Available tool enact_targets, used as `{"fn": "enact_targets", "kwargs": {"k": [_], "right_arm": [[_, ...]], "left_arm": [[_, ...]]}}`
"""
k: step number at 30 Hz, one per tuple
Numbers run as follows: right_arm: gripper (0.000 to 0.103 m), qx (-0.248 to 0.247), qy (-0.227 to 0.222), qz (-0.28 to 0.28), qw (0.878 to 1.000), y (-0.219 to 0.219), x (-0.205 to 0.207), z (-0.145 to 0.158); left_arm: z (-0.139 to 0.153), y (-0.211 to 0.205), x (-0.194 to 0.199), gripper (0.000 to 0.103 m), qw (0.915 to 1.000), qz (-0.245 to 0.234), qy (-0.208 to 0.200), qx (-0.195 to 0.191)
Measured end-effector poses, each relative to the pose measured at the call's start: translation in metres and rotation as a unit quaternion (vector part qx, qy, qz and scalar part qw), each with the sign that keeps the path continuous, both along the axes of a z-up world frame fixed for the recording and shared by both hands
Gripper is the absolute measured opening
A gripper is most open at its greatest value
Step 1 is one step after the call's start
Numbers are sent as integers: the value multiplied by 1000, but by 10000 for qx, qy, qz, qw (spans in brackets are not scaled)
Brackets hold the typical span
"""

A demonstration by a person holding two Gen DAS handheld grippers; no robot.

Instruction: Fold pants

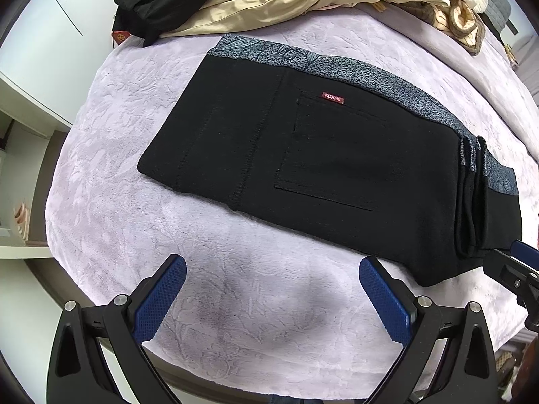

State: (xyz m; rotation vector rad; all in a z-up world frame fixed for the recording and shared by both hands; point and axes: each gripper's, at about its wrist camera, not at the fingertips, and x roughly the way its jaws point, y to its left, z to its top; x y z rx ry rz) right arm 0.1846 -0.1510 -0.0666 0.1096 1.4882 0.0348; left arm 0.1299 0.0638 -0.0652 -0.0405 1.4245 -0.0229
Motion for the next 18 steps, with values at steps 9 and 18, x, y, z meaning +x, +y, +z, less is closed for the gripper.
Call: {"fn": "enact_targets", "kwargs": {"k": [9,18], "right_arm": [[103,13,-17,3,10000,0,-1,1],[103,198,-59,-71,9998,1,1,12]], "left_arm": [[3,0,-2,103,10000,-3,-32,-13],[11,13,1,103,9996,74,-109,-234]]}}
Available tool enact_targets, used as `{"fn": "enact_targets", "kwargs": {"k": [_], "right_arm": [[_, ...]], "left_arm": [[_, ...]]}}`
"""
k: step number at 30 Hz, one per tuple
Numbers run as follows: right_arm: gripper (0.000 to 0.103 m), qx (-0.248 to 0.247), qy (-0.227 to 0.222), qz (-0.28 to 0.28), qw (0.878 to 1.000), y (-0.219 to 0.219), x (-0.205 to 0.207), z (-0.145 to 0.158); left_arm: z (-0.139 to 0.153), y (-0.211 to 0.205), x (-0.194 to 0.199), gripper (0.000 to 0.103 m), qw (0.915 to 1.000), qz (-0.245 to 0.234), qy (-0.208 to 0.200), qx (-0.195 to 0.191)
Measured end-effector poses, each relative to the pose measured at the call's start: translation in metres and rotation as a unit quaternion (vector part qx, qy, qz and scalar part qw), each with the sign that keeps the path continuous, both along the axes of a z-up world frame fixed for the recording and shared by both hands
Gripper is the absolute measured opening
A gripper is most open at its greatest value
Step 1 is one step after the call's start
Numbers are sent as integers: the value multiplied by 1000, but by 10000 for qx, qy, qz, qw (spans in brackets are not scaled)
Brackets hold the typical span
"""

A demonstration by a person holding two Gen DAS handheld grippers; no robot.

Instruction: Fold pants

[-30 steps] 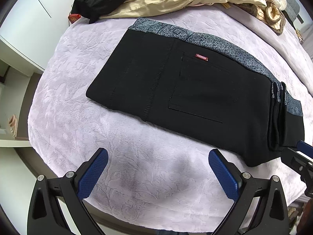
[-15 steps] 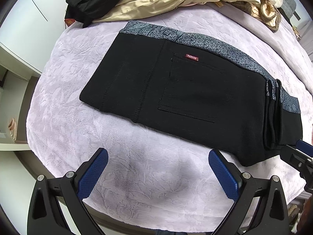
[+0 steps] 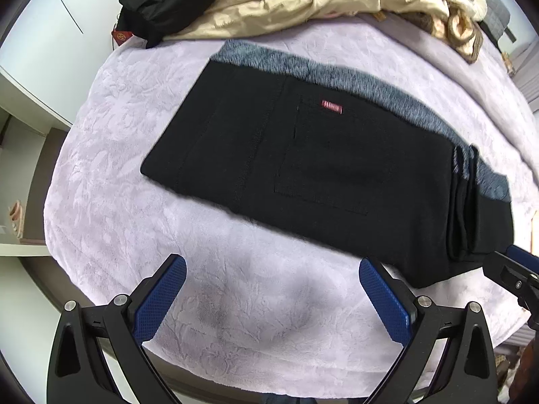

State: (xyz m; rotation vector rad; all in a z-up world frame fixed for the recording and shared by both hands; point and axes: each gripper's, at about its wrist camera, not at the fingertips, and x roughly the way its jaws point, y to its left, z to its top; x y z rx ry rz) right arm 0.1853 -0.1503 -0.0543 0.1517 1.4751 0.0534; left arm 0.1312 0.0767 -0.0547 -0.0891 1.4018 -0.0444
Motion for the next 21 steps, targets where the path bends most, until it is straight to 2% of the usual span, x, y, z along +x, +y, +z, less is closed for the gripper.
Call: {"fn": "enact_targets", "kwargs": {"k": [6,9,13,16,18,21], "right_arm": [[103,431,-272,88,9987,-2,21,36],[103,539,-450,214,9973,-1,40,54],[103,714,-550,538,9945,10,66,62],[103,893,-547,775,9915,21,82,54],[103,1206,-433,815,9884,27,87,35],[103,1661,-91,593,9843,31,83,-2]], "left_arm": [[16,37,21,103,9957,389,-342,-772],[8,55,31,103,9921,623,-379,-1017],[-18,76,34,103,9851,1094,-311,-1288],[-39,90,30,103,9750,1492,-281,-1622],[-51,94,27,103,9691,1644,-262,-1819],[-65,96,23,103,9598,1752,-295,-2174]]}}
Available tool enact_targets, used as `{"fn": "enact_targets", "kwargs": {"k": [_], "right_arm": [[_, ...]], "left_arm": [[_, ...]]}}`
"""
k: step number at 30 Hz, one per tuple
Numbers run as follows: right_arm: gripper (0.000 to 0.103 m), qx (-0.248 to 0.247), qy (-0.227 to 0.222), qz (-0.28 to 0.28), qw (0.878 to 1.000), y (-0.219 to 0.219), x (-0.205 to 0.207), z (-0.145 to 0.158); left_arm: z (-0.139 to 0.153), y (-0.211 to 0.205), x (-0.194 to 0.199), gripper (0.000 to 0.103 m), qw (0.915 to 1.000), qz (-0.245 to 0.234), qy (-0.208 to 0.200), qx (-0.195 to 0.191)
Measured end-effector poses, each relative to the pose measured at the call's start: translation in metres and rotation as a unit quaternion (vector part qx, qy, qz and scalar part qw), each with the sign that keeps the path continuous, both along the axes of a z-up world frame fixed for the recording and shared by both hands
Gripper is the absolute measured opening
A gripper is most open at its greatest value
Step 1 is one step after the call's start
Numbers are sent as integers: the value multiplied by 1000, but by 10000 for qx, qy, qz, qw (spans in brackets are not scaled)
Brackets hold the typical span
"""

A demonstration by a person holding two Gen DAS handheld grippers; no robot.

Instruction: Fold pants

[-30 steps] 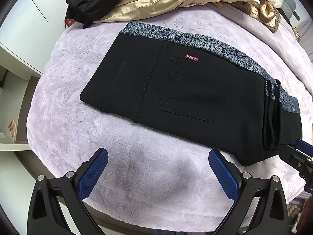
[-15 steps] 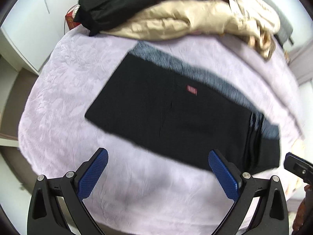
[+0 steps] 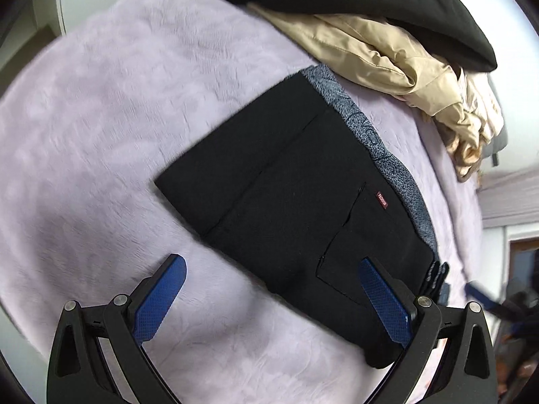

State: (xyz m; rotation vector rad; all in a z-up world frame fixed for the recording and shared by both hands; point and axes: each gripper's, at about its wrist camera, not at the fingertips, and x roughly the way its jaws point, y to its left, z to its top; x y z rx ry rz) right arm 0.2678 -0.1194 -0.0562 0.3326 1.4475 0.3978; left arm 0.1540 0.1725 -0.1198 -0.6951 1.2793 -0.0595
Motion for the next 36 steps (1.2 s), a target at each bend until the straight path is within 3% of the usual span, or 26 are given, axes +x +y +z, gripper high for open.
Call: {"fn": "enact_targets", "kwargs": {"k": [5,16,17,20,22,23,27,31,32,34,35,36], "right_arm": [[103,365,331,55,9988,5,-24,-38],[103,674,124,-143,9975,-10,-28,-28],[103,788,155,-192,9966,-12,-32,-24],[98,1140,294,-298,9926,-13,-45,-11],[72,1477,403,-398,9874,-14,-49,0],[56,1648,462,-479,9841,-14,-50,7],[55,2198,179,-362,9747,-4,-45,49],[55,2310,-118,-54,9729,15,-27,92],[55,2588,-109,-92,9658,20,-19,99],[55,2663,-267,-31,9635,28,-2,114],[59,2455,-390,73,9686,34,5,120],[72,2093,-524,190,9763,42,14,125]], "left_arm": [[-7,-4,5,103,9979,93,-366,-519],[-25,-23,29,101,9999,120,-69,-64],[-23,-24,28,96,9999,143,-82,38],[-20,-27,28,67,9994,132,-94,316],[-18,-23,25,54,9994,135,-125,302],[-16,-20,23,53,9995,131,-158,253],[-14,-15,19,55,9995,119,-175,227],[-25,-17,25,75,9996,241,-134,-37],[-25,-20,27,75,9996,239,-122,30],[-22,-31,31,75,9993,177,-111,295],[-21,-34,30,73,9989,150,-129,419],[-20,-36,29,66,9984,162,-145,513]]}}
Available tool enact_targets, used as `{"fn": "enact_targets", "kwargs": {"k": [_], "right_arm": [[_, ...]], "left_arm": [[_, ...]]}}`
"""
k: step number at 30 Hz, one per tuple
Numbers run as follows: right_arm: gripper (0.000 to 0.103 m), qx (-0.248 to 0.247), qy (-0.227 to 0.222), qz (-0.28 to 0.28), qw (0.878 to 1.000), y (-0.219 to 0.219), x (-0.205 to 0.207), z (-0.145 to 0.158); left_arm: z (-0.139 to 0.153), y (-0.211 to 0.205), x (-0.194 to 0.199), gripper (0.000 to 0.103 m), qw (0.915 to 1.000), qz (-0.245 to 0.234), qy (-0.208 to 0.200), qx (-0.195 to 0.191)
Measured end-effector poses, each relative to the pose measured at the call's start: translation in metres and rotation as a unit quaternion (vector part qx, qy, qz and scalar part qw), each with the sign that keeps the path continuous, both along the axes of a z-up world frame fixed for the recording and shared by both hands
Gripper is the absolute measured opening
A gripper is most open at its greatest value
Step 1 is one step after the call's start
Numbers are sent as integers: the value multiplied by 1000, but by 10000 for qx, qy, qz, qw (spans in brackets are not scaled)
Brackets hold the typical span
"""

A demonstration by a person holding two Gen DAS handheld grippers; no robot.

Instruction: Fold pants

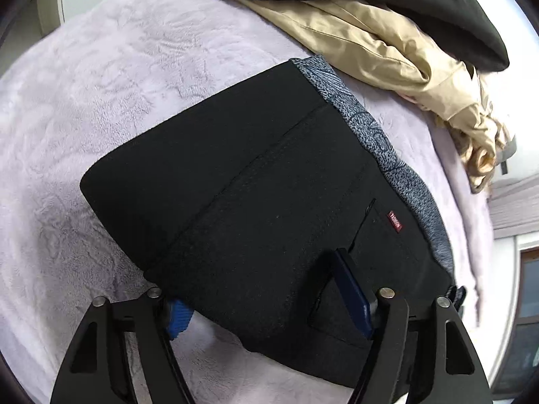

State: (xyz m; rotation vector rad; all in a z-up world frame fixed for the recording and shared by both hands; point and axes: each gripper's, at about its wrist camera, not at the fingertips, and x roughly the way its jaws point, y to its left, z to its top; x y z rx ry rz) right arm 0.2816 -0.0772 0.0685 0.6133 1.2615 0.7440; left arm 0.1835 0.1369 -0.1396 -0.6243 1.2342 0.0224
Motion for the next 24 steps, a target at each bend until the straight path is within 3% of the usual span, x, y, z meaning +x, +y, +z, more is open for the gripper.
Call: {"fn": "enact_targets", "kwargs": {"k": [2,5,8,11,16,21,24], "right_arm": [[85,-784,-163,186,9966,19,15,1],[85,-1884,-70,613,9802,50,38,-23],[85,-2638,298,1108,9577,80,54,-61],[85,-3049,628,1601,9367,112,65,-100],[85,-3514,762,2434,9008,178,75,-151],[85,-3779,1133,3038,8672,230,79,-192],[85,-4094,1393,3433,8337,251,72,-216]], "left_arm": [[1,-1,-3,62,9999,31,-70,77],[3,2,-8,59,9998,5,-147,113],[5,-1,-10,59,9994,-21,-199,298],[13,-13,-11,56,9966,-126,-345,738],[28,-43,-14,52,9799,-586,-683,1783],[33,-57,-17,52,9669,-755,-814,2297],[37,-67,-18,52,9566,-892,-903,2623]]}}
